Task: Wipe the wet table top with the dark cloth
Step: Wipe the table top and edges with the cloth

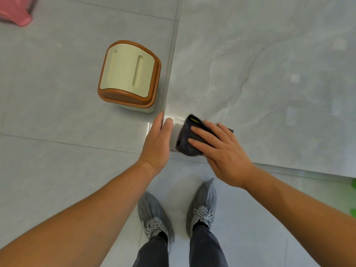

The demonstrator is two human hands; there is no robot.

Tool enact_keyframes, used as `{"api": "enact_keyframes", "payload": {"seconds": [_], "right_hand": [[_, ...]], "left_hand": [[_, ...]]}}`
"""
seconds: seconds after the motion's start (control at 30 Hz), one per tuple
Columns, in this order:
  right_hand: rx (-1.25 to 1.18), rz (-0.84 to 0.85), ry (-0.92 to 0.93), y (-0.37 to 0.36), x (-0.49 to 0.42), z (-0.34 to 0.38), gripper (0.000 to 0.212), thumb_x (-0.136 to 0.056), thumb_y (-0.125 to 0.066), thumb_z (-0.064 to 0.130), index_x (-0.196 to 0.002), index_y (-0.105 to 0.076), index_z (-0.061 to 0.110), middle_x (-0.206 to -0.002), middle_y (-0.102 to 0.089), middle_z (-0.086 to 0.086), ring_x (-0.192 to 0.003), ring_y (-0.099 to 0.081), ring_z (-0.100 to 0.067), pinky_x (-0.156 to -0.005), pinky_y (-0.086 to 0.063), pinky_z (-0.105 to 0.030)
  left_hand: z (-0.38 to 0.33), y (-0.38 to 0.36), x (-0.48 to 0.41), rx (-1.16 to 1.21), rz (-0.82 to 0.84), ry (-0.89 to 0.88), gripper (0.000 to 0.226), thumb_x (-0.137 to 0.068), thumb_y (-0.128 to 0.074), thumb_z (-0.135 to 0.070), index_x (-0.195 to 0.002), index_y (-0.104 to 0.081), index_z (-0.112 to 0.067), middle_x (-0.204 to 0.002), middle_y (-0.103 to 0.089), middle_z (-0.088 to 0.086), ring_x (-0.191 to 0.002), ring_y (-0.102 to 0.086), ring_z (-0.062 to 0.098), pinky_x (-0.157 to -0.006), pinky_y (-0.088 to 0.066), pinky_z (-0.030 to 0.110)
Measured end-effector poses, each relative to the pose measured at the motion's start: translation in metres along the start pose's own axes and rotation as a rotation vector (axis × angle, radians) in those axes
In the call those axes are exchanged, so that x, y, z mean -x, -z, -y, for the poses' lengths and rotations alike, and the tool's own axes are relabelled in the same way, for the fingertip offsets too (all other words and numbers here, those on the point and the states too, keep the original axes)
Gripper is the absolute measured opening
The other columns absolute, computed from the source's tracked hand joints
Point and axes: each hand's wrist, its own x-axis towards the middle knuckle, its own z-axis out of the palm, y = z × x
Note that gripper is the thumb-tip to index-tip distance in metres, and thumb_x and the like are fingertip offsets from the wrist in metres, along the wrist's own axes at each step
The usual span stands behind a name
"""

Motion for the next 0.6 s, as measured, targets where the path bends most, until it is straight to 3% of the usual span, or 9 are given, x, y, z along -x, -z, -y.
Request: {"api": "enact_keyframes", "payload": {"seconds": [0.07, 0.17, 0.33, 0.43, 0.6], "right_hand": [[0.002, -0.028, -0.078, 0.005, 0.027, -0.012, 0.045, -0.099, -0.051, 0.016, -0.144, -0.054, 0.021, -0.159, -0.038, -0.003, -0.151, -0.025, -0.032, -0.118, -0.024, -0.056], [0.000, -0.109, -0.346, 0.010, 0.065, -0.022, 0.046, -0.099, -0.048, 0.020, -0.144, -0.051, 0.019, -0.160, -0.036, -0.004, -0.149, -0.027, -0.034, -0.113, -0.028, -0.060], [-0.051, -0.266, -0.824, 0.004, 0.055, -0.002, 0.047, -0.097, -0.048, 0.023, -0.144, -0.052, 0.018, -0.160, -0.035, -0.005, -0.146, -0.027, -0.036, -0.116, -0.025, -0.056], [-0.062, -0.275, -0.904, 0.005, 0.042, 0.003, 0.046, -0.097, -0.051, 0.030, -0.142, -0.053, 0.020, -0.159, -0.036, -0.003, -0.145, -0.028, -0.034, -0.114, -0.023, -0.052], [0.001, -0.164, -0.863, 0.019, 0.065, -0.009, 0.049, -0.100, -0.054, 0.036, -0.148, -0.048, 0.024, -0.161, -0.034, 0.001, -0.142, -0.031, -0.030, -0.111, -0.027, -0.048]], "left_hand": [[0.001, -0.001, 0.001, -0.068, 0.024, 0.000, 0.077, -0.088, -0.028, -0.071, -0.155, -0.026, -0.033, -0.158, -0.037, -0.005, -0.145, -0.035, 0.018, -0.118, -0.032, 0.050], [0.005, -0.003, 0.006, -0.211, 0.035, -0.101, 0.072, -0.099, -0.035, -0.058, -0.159, -0.012, -0.026, -0.165, -0.021, -0.004, -0.151, -0.019, 0.014, -0.124, -0.020, 0.046], [0.005, -0.009, 0.015, -0.768, -0.029, -0.301, 0.082, -0.098, -0.024, -0.058, -0.159, 0.001, -0.009, -0.168, 0.010, 0.010, -0.154, 0.011, 0.021, -0.125, 0.001, 0.039], [-0.001, -0.022, 0.026, -0.880, -0.003, -0.435, 0.076, -0.098, -0.023, -0.056, -0.159, -0.012, -0.010, -0.169, 0.004, 0.010, -0.155, 0.009, 0.023, -0.125, 0.000, 0.044], [-0.025, -0.049, 0.034, -0.791, 0.124, -0.401, 0.067, -0.098, -0.030, -0.051, -0.152, -0.034, -0.013, -0.164, -0.024, 0.005, -0.151, -0.016, 0.020, -0.123, -0.011, 0.035]]}}
